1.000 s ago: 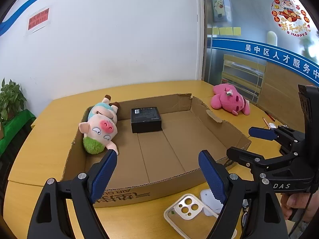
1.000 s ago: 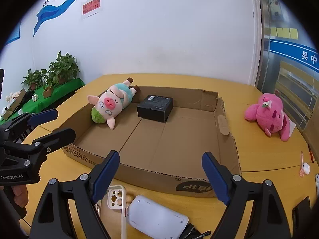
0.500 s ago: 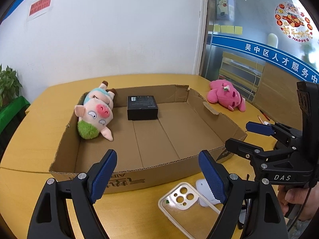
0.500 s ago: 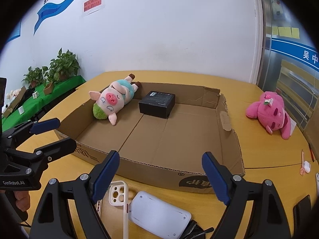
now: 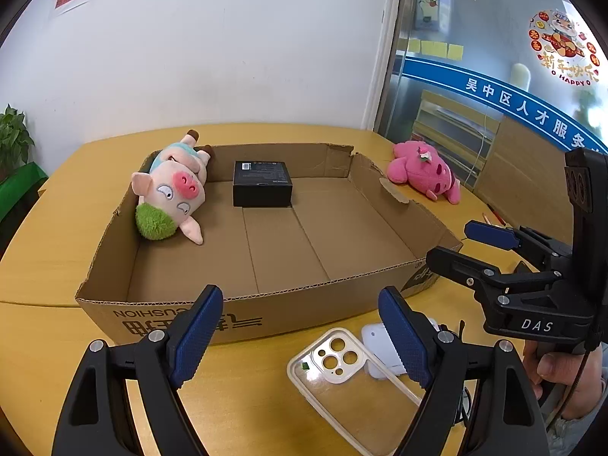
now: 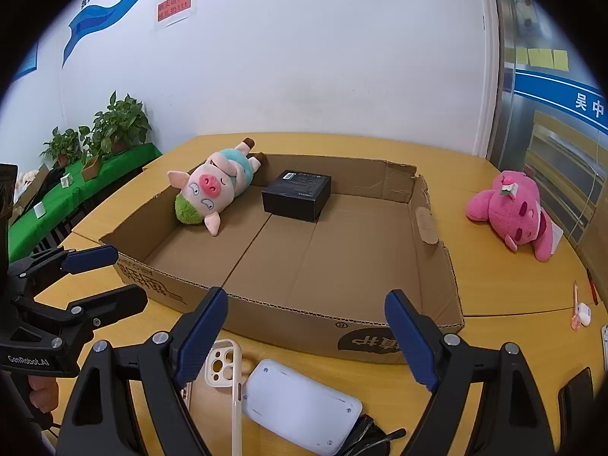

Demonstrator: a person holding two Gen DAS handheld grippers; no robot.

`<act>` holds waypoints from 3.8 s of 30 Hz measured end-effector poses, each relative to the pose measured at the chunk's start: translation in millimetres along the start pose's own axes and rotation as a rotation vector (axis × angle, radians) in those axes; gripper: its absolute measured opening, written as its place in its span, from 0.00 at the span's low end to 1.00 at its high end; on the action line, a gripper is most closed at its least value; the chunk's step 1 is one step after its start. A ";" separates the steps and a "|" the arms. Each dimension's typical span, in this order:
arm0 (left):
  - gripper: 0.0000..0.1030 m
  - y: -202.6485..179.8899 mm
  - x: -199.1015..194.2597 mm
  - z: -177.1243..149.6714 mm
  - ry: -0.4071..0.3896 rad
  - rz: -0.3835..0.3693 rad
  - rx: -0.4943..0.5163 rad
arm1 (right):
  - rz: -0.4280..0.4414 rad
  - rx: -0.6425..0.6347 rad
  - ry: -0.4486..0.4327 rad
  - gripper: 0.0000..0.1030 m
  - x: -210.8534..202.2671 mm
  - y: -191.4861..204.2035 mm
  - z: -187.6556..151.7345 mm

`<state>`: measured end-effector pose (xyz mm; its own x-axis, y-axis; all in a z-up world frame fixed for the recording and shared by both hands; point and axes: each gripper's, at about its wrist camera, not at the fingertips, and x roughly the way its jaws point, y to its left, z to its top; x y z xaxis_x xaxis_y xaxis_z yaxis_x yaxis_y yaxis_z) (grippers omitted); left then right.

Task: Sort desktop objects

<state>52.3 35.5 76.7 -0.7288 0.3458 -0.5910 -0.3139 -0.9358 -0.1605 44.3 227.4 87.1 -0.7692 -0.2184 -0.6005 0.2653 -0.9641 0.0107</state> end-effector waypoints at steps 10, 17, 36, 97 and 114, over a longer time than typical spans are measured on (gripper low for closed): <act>0.85 2.4 -3.2 -2.1 -0.032 0.038 0.005 | 0.005 -0.027 -0.002 0.82 0.2 5.3 0.7; 0.85 5.2 -5.9 0.3 -0.069 0.049 -0.004 | 0.013 -0.038 0.006 0.82 1.5 9.4 -1.5; 0.85 2.0 30.7 -34.7 0.135 -0.024 -0.058 | 0.287 -0.046 0.224 0.82 26.0 10.5 -60.3; 0.10 49.5 44.7 -95.8 0.322 0.043 -0.179 | 0.374 -0.077 0.349 0.10 43.4 72.9 -112.7; 0.05 21.3 23.1 -43.8 0.206 -0.038 -0.086 | 0.384 -0.111 0.223 0.06 18.3 67.6 -72.6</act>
<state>55.4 20.5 25.0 -0.5750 0.3679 -0.7308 -0.2792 -0.9278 -0.2474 90.4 169.2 18.8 -0.4619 -0.5072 -0.7276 0.5769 -0.7949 0.1879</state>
